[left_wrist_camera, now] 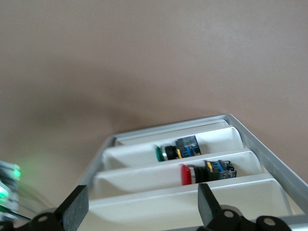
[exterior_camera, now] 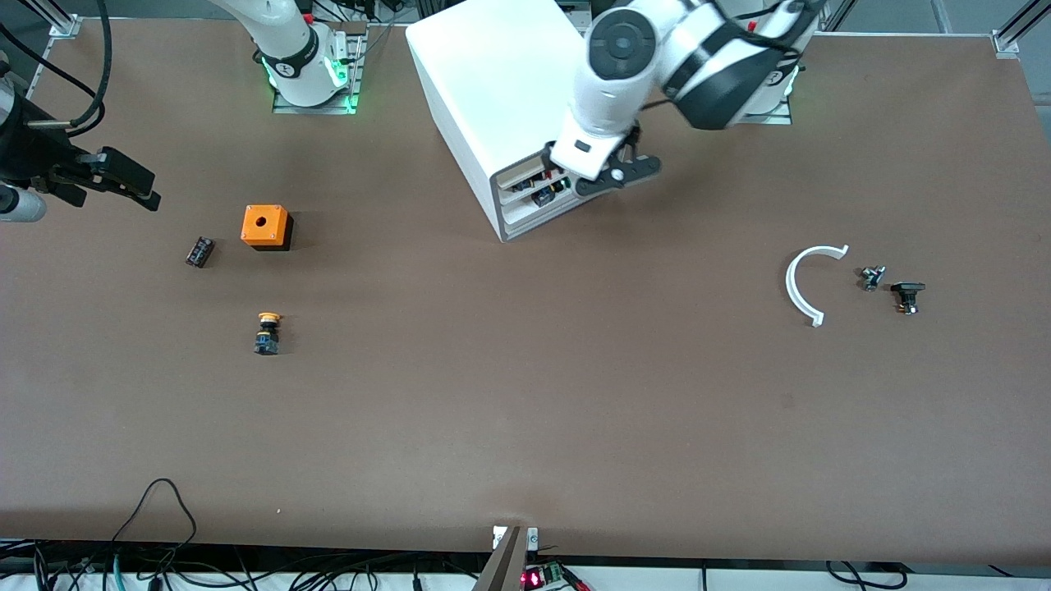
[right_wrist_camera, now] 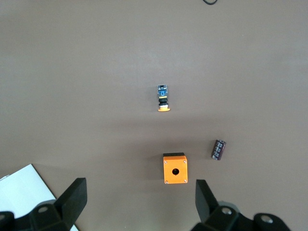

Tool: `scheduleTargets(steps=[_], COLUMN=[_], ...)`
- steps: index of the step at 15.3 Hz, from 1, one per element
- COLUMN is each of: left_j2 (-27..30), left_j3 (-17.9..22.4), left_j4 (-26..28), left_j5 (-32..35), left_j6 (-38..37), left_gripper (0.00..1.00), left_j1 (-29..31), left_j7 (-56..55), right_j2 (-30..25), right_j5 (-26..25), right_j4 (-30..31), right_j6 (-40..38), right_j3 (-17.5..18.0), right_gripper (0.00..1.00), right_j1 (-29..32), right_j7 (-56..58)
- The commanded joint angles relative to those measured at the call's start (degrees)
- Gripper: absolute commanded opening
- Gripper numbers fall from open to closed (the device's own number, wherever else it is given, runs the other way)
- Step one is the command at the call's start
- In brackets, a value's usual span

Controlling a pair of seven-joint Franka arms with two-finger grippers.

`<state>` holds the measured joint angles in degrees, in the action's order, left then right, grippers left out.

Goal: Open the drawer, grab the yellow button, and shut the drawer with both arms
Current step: 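Push the drawer fully shut with the left gripper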

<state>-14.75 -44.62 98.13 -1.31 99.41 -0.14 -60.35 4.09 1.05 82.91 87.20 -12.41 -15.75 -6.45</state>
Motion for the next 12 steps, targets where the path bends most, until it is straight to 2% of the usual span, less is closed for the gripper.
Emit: scheduleTargets(steps=[1, 4, 8, 12], left_j2=[-0.46, -0.28, -0.28, -0.28], left_j3=[-0.3, -0.29, -0.29, -0.29], left_j4=[-5.31, -8.65, -12.35, -13.14], left_j5=[-1.07, -0.28, 9.46, 10.8], left_j6=[-5.71, -7.3, -10.02, -10.03], left_gripper=[1.0, 1.0, 1.0, 1.0], left_j1=[4.69, 9.09, 10.59, 16.74], left_j7=[12.23, 23.14, 31.84, 43.01], right_j2=[1.27, 1.27, 1.27, 1.27], right_j5=[-0.7, -0.62, -0.7, -0.79], right_j4=[-2.92, -2.93, -2.93, -2.93], right_j6=[-0.28, -0.28, -0.28, -0.28], right_j3=[0.28, 0.36, 0.28, 0.28], right_gripper=[1.0, 1.0, 1.0, 1.0], right_j1=[0.37, 0.28, 0.19, 0.19], right_j7=[0.21, -0.49, -0.58, -0.58])
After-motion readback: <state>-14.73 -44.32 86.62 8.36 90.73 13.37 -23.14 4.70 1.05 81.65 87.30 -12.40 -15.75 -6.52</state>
